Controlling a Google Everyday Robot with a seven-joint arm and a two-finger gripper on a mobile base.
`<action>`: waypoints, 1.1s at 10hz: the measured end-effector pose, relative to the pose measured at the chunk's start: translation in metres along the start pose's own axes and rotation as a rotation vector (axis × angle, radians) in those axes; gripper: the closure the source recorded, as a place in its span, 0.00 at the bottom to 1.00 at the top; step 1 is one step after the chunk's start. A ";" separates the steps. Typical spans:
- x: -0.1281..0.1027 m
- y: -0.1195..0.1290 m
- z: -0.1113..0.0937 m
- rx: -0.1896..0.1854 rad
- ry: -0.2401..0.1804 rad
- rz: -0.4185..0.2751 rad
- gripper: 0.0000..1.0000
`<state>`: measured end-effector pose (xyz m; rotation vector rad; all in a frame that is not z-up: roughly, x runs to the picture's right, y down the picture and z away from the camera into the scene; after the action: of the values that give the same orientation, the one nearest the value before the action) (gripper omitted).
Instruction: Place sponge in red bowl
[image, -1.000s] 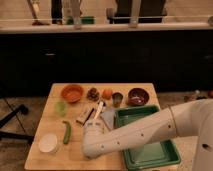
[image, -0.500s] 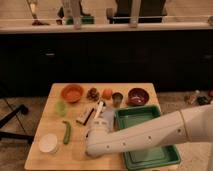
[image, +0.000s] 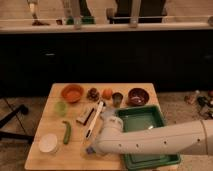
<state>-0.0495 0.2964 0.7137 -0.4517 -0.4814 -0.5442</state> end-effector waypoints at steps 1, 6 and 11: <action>0.001 -0.001 -0.002 0.020 -0.025 0.005 1.00; 0.004 -0.004 -0.005 0.068 -0.097 0.016 1.00; 0.000 -0.008 -0.006 0.093 -0.149 0.008 1.00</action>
<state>-0.0523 0.2867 0.7113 -0.4072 -0.6450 -0.4801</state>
